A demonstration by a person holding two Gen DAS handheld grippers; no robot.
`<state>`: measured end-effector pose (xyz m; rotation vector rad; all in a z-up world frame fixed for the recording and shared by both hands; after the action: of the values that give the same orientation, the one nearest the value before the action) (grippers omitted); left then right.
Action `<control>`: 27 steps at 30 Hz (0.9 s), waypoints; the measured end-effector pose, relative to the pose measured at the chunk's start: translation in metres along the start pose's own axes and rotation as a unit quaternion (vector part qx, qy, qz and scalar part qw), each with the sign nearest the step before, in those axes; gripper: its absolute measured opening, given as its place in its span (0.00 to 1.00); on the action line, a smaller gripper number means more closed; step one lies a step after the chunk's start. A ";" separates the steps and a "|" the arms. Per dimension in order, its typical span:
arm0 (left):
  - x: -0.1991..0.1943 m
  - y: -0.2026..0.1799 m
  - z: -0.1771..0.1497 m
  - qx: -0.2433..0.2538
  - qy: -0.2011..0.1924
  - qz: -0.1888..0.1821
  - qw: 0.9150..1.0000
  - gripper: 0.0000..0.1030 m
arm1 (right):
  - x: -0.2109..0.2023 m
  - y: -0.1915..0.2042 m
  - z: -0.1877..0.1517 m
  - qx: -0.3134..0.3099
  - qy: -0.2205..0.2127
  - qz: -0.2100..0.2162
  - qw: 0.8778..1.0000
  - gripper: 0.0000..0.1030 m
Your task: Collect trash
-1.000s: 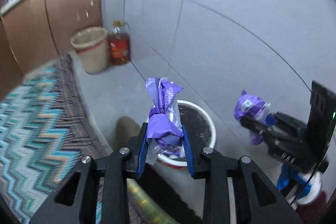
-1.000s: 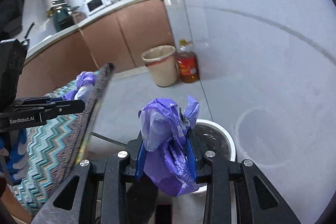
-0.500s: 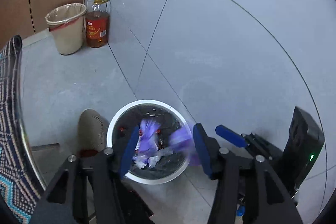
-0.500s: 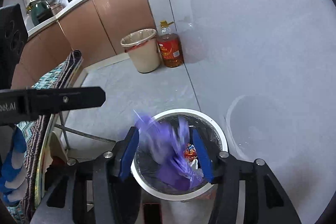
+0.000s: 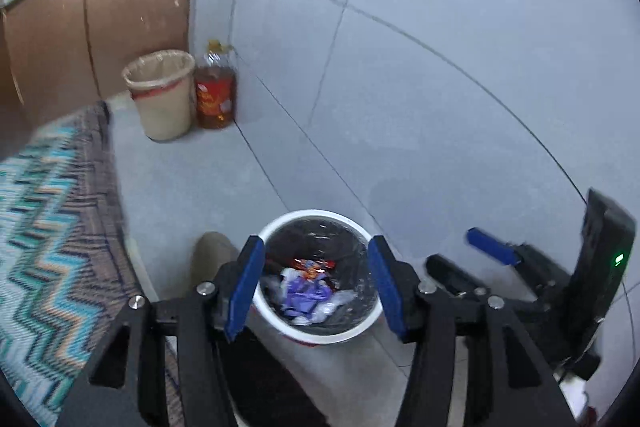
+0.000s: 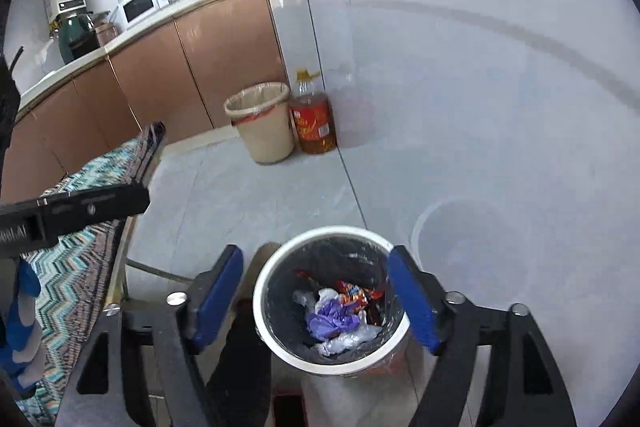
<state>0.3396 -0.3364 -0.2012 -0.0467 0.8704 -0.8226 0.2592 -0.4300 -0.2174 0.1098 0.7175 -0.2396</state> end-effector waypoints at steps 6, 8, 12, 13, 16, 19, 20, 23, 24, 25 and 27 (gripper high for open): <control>-0.070 0.015 -0.016 0.017 -0.049 0.051 0.997 0.51 | -0.056 0.034 0.006 -0.027 -0.052 -0.011 0.998 0.83; -0.098 0.023 -0.025 0.013 -0.065 0.063 0.996 0.51 | -0.074 0.046 0.006 -0.037 -0.070 -0.011 0.997 0.86; -0.142 0.035 -0.042 0.025 -0.085 0.096 0.991 0.51 | -0.112 0.074 0.003 -0.057 -0.099 -0.009 0.993 0.95; -0.152 0.039 -0.048 0.028 -0.087 0.103 0.990 0.51 | -0.121 0.080 0.002 -0.062 -0.106 -0.009 0.992 0.97; -0.188 0.053 -0.067 0.025 -0.095 0.124 0.987 0.52 | -0.147 0.103 -0.003 -0.076 -0.127 -0.004 0.989 1.00; -0.225 0.065 -0.081 0.012 -0.121 0.147 0.982 0.55 | -0.164 0.122 -0.008 -0.086 -0.140 0.005 0.986 1.00; -0.238 0.068 -0.086 0.009 -0.131 0.153 0.980 0.56 | -0.170 0.130 -0.009 -0.091 -0.146 0.006 0.985 1.00; -0.276 0.077 -0.097 -0.003 -0.165 0.181 0.970 0.62 | -0.187 0.150 -0.012 -0.101 -0.164 0.011 0.981 1.00; -0.291 0.080 -0.101 -0.005 -0.180 0.196 0.964 0.66 | -0.192 0.156 -0.013 -0.103 -0.169 0.012 0.980 1.00; -0.300 0.082 -0.103 -0.006 -0.189 0.205 0.960 0.67 | -0.197 0.163 -0.013 -0.106 -0.174 0.014 0.979 1.00; -0.321 0.086 -0.111 -0.008 -0.210 0.228 0.951 0.68 | -0.205 0.172 -0.014 -0.109 -0.182 0.015 0.977 1.00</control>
<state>0.1986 -0.0343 -0.0933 -0.0315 0.4537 -0.3476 0.1452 -0.2246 -0.0889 -0.1302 0.3728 -0.1450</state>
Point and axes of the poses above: each gripper's, at about its wrist camera, not at the fingertips, and x roughly the way its jaws point, y to its left, z to its top, the point moved 8 cm from there along x, roughly the way its jaws point, and after that the axes turned 10 degrees about -z, right-handed, at the moved point
